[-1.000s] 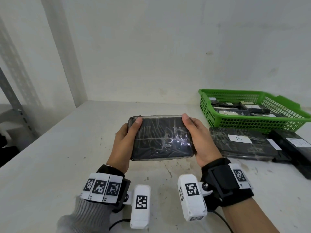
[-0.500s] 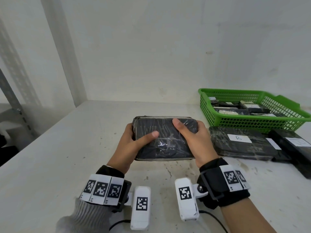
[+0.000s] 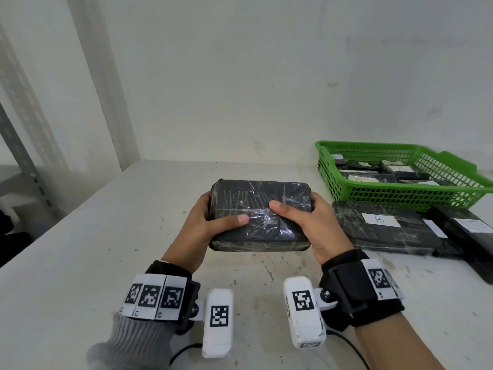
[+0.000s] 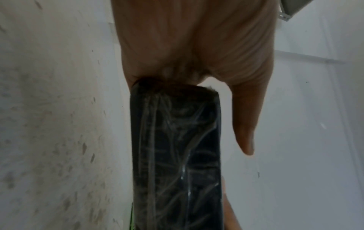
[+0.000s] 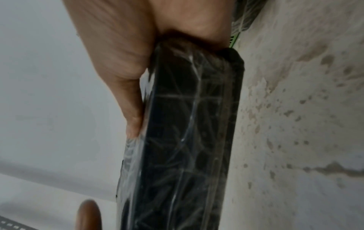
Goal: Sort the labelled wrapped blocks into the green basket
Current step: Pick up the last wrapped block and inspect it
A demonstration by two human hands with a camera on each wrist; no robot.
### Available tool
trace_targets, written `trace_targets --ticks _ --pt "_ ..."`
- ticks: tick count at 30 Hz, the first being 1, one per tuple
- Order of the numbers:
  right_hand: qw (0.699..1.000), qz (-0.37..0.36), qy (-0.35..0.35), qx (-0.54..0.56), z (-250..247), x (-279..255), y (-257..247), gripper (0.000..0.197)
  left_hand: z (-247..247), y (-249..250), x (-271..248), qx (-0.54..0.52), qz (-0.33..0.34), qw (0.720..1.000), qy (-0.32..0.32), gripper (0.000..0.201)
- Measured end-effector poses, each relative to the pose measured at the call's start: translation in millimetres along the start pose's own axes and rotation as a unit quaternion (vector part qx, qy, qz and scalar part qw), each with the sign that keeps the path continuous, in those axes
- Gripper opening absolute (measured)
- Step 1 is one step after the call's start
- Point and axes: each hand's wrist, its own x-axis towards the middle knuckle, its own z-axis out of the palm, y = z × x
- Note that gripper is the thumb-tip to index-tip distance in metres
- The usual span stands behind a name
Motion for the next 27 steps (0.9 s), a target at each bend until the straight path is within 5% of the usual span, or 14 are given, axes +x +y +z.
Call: trace_targets --ticks 7,12,18,22,27 --pt "0.999 -0.001 -0.041 0.023 -6.9 2.3 -1.8 0.068 0.1 -4.9 2.2 -0.029 0.011 0.999 0.011 0.069" --pt "0.991 -0.025 -0.121 0.050 -17.0 4.6 -6.0 0.055 -10.0 -1.2 3.9 -0.073 0.019 0.997 0.027 0.076" --pt "0.997 0.002 -0.080 0.008 -13.9 6.4 -4.8 0.092 -8.8 -3.8 5.3 -0.086 0.040 0.994 0.055 0.082" --pt "0.997 0.019 -0.066 -0.027 -15.5 3.3 -6.6 0.053 -9.6 -3.7 4.0 -0.036 0.052 0.997 0.042 0.083" --pt "0.996 0.031 -0.065 -0.047 -16.9 1.2 -7.2 0.062 -6.8 -3.7 2.4 0.000 -0.004 1.000 0.024 0.081"
